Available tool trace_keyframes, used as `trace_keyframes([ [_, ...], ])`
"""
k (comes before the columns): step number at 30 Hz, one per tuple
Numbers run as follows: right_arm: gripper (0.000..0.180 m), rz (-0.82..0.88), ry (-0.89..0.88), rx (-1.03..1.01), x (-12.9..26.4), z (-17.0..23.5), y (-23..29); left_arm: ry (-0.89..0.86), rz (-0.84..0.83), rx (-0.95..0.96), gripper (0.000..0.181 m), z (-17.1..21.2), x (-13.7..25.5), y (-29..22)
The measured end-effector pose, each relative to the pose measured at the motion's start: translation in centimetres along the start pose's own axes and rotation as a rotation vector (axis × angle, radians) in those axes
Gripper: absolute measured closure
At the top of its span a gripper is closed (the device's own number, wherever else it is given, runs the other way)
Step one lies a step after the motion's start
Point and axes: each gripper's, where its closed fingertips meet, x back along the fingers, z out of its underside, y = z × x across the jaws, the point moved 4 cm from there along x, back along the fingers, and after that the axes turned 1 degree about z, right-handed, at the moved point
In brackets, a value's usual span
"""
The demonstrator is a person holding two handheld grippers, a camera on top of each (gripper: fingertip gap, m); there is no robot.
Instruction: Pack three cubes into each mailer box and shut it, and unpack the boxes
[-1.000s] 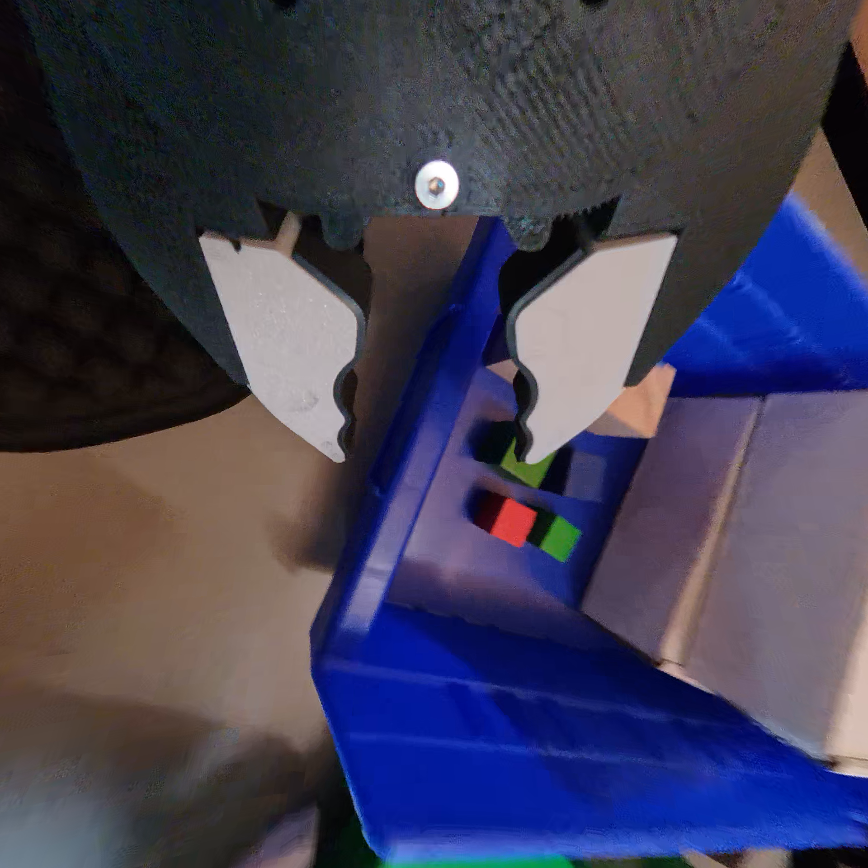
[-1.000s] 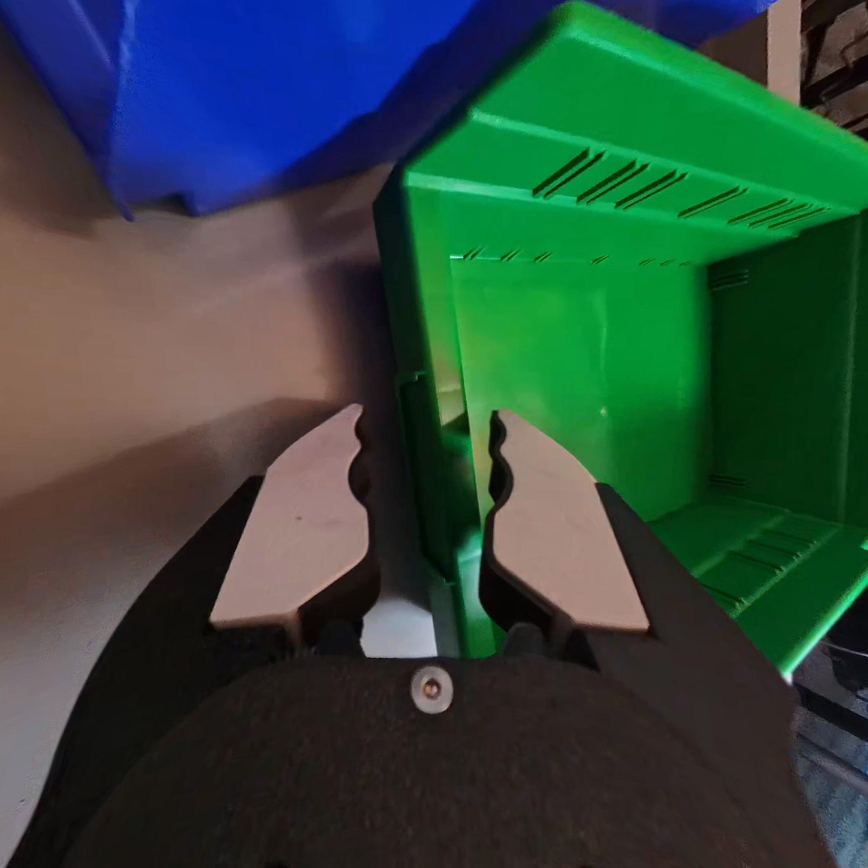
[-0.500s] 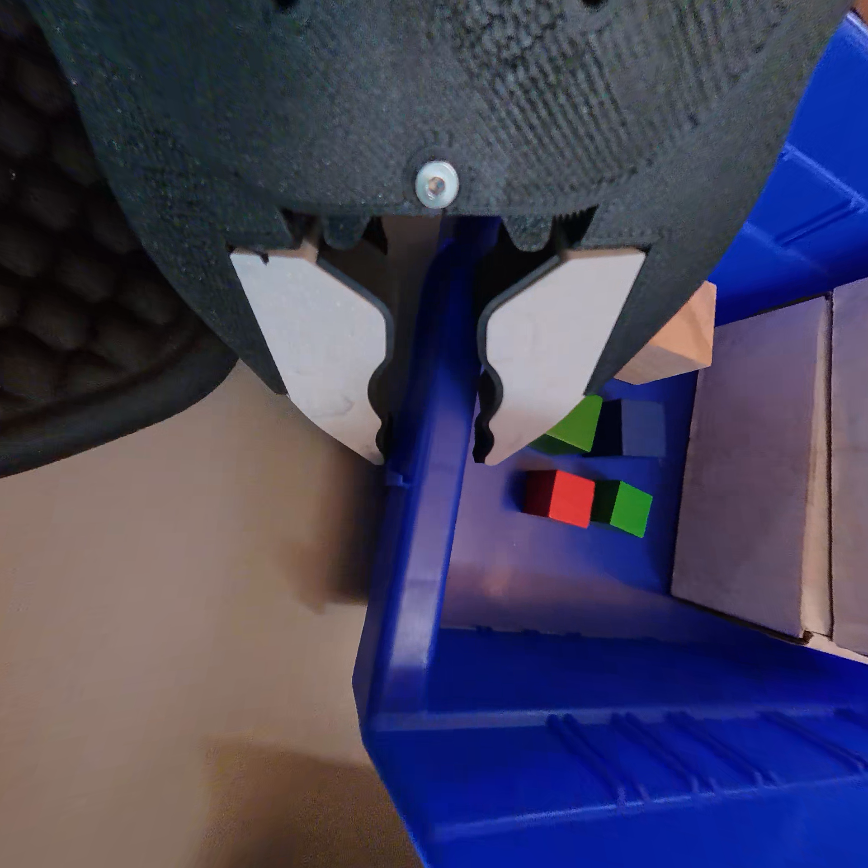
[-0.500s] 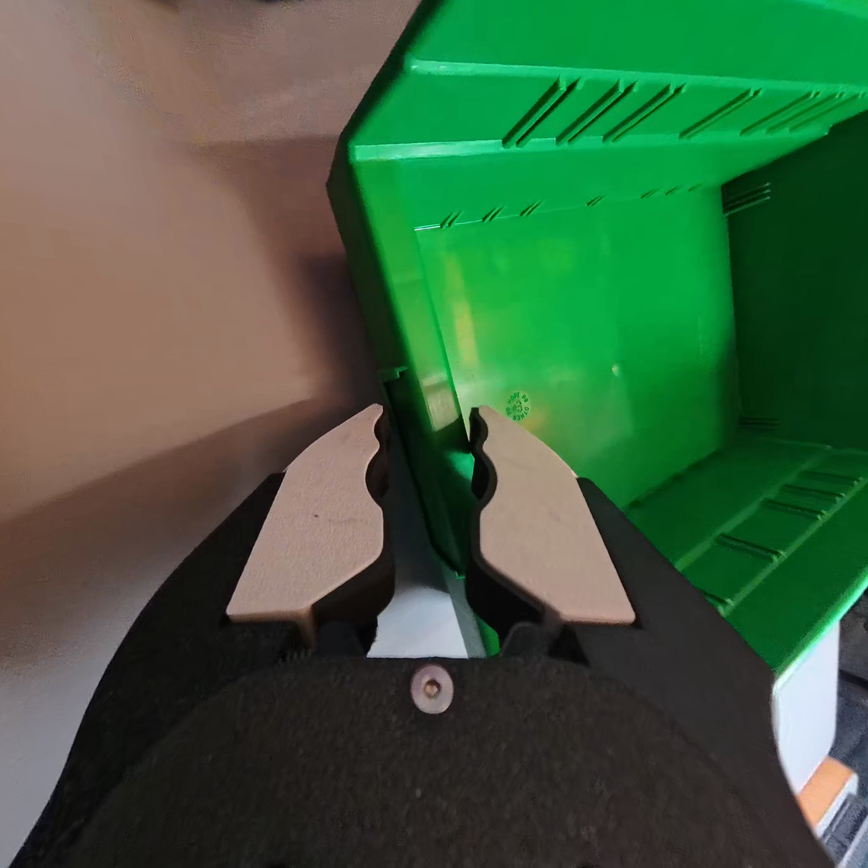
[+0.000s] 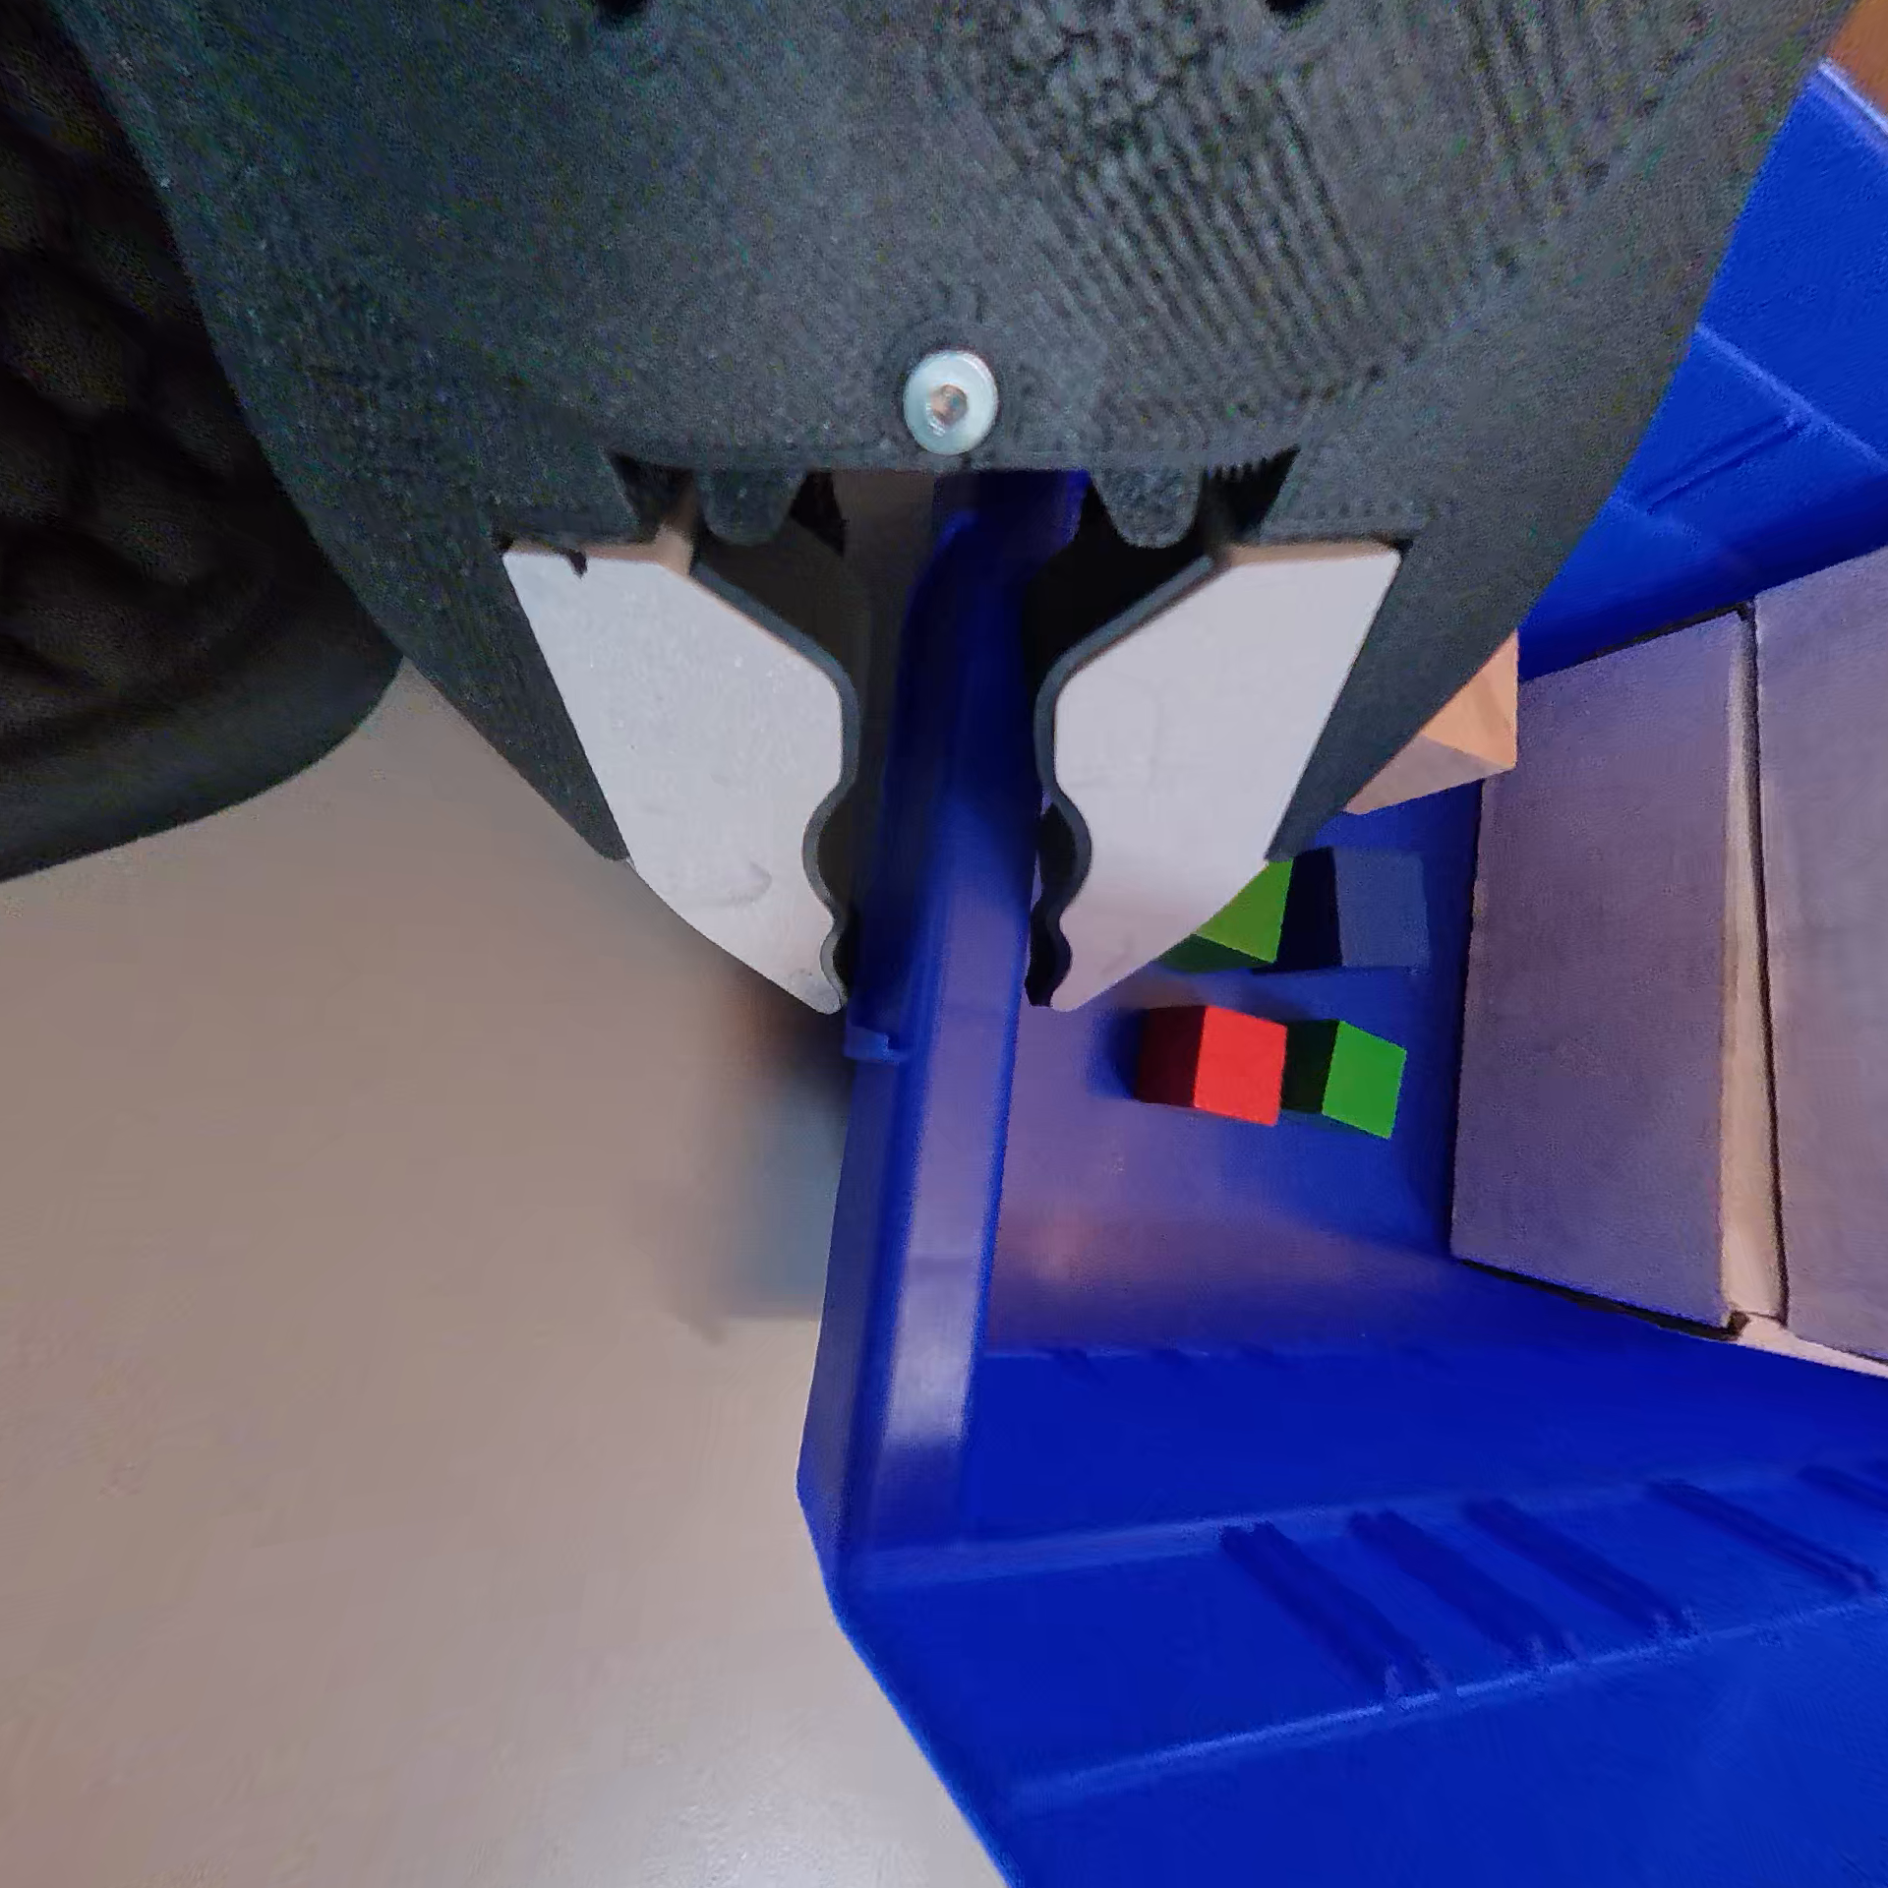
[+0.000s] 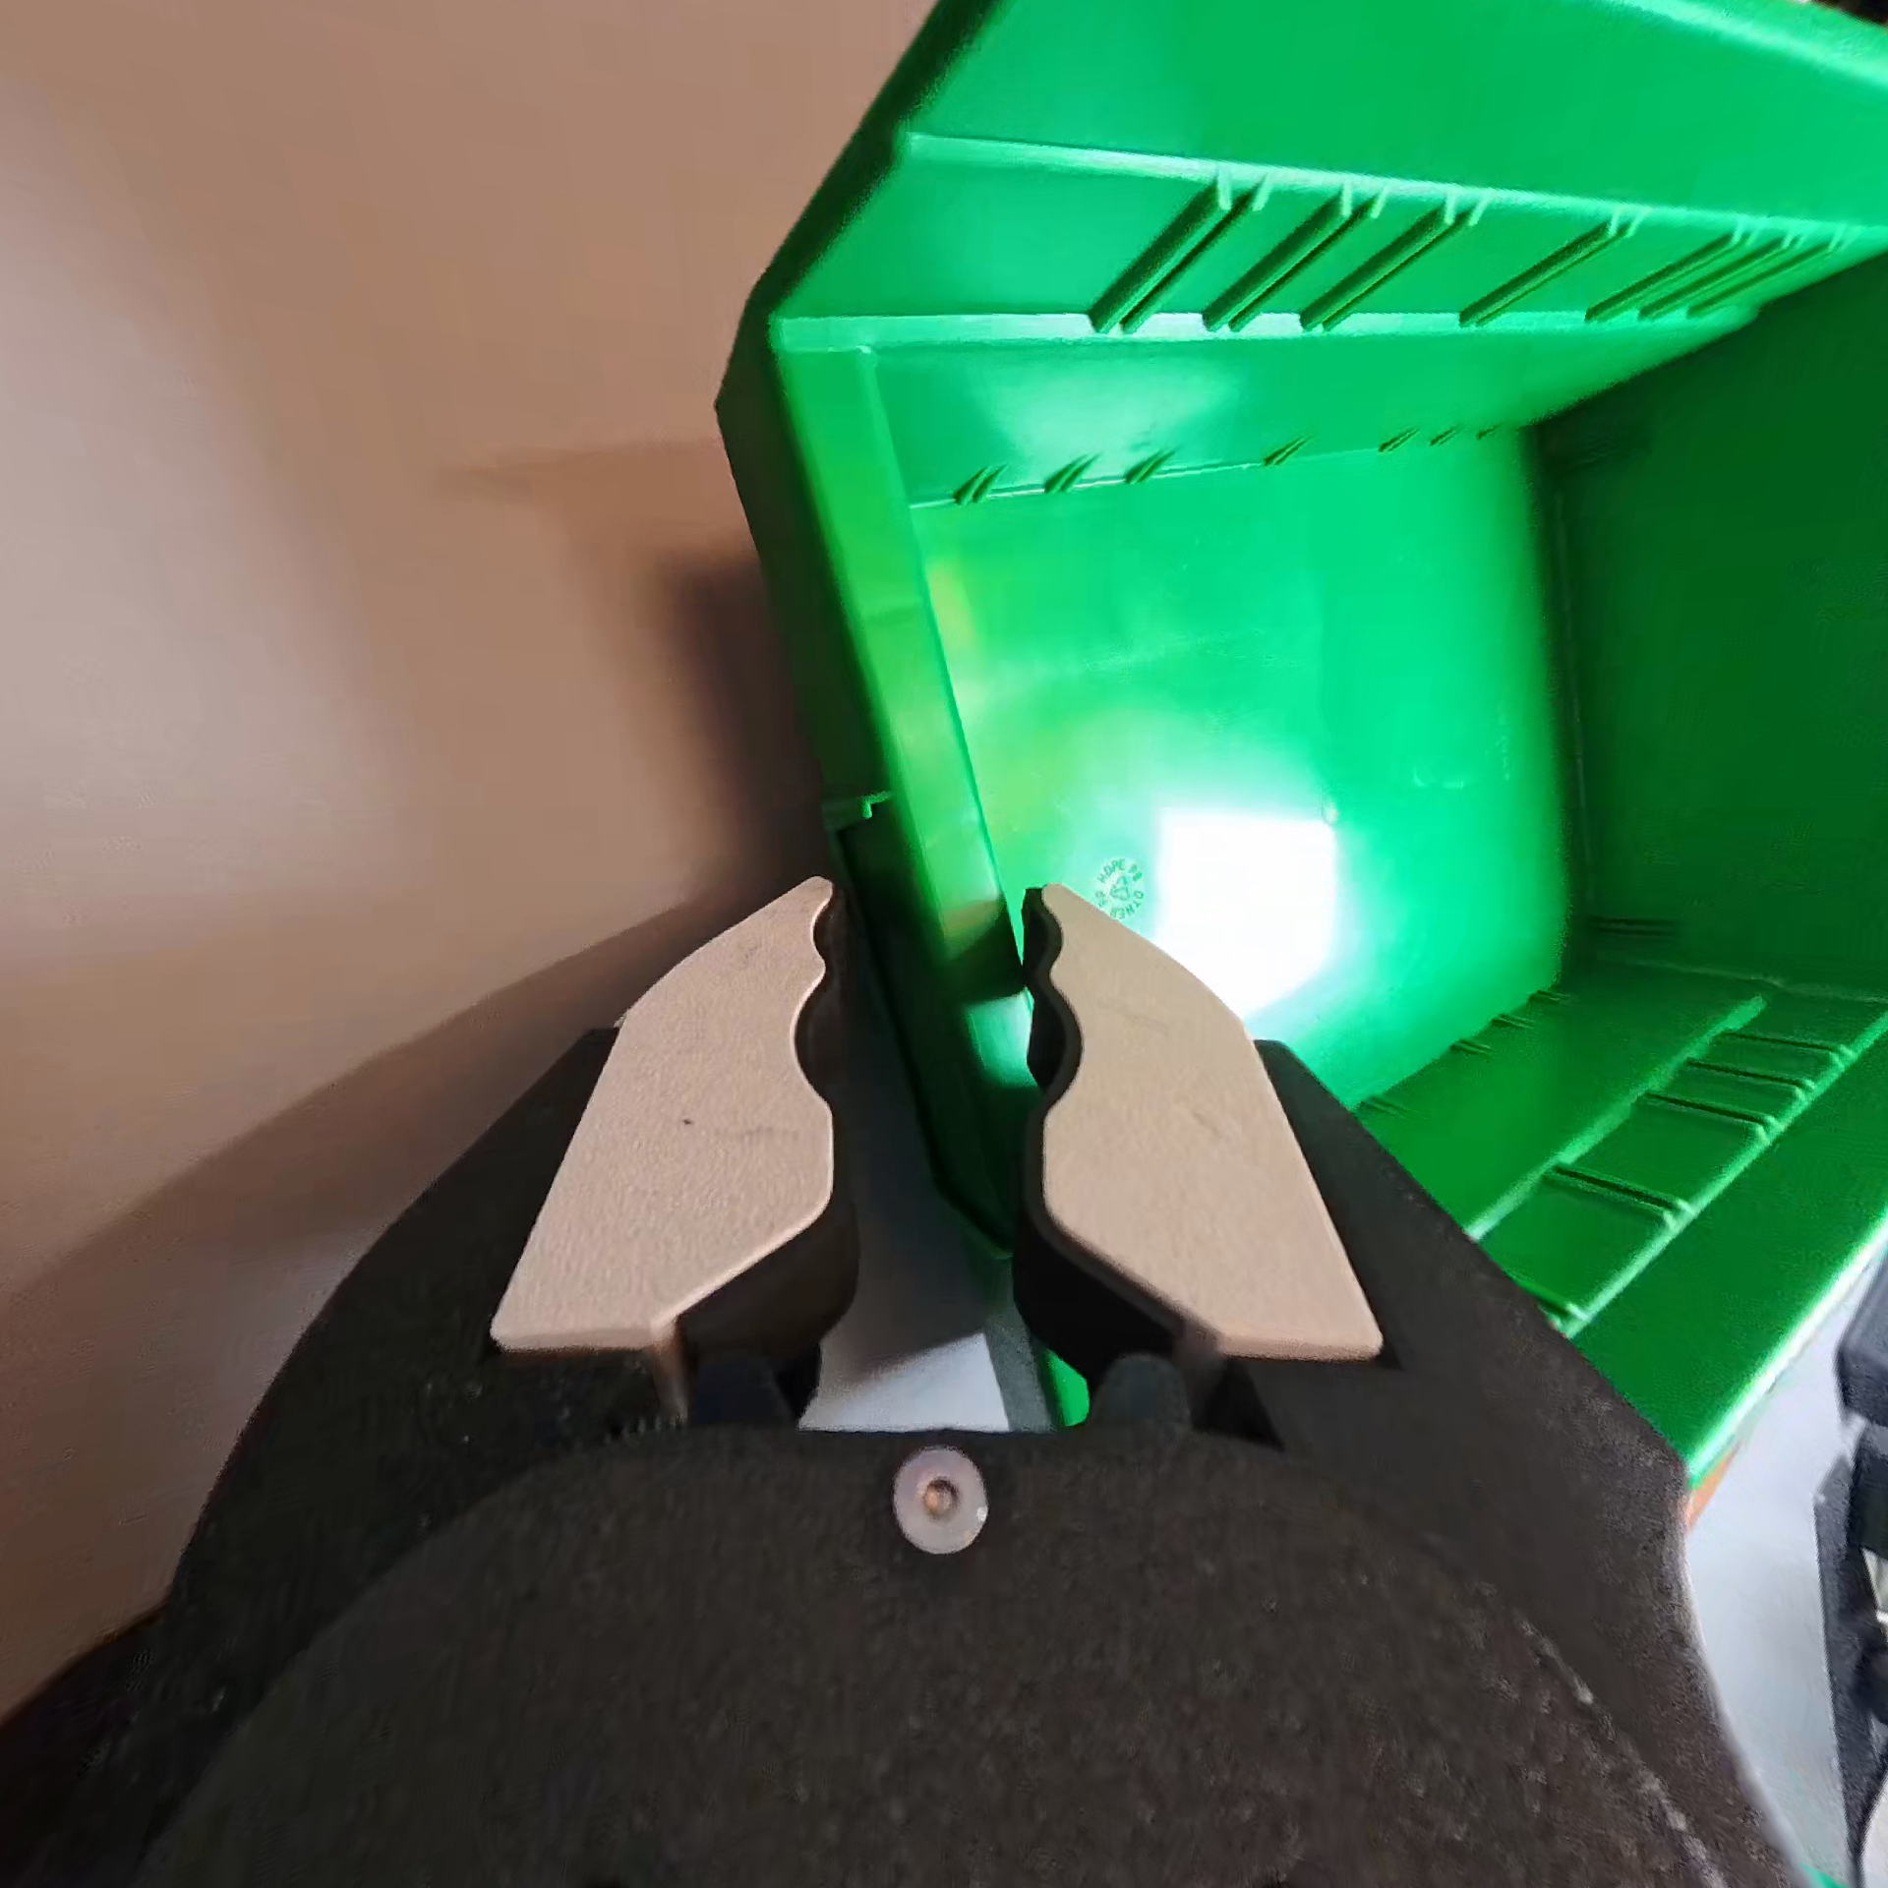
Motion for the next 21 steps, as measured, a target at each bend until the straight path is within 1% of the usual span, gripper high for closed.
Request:
trace_keyframes([
  [4,0.147,0.030,0.031,-0.045,-0.4,1.9,-2.3,0.001,-0.007,-0.001,0.149,-0.3,-0.5,0.8],
  [9,0.148,0.041,0.046,-0.053,-1.1,3.3,-4.7,0.001,-0.009,0.002,0.149,-0.5,-1.0,1.8],
  [17,0.147,0.053,0.078,-0.083,-2.4,4.5,-8.0,0.002,-0.016,0.002,0.149,-0.9,-2.1,4.0],
  [21,0.146,0.092,0.087,-0.105,-3.0,4.9,-9.4,0.002,-0.024,-0.003,0.149,-1.1,-2.7,5.2],
])
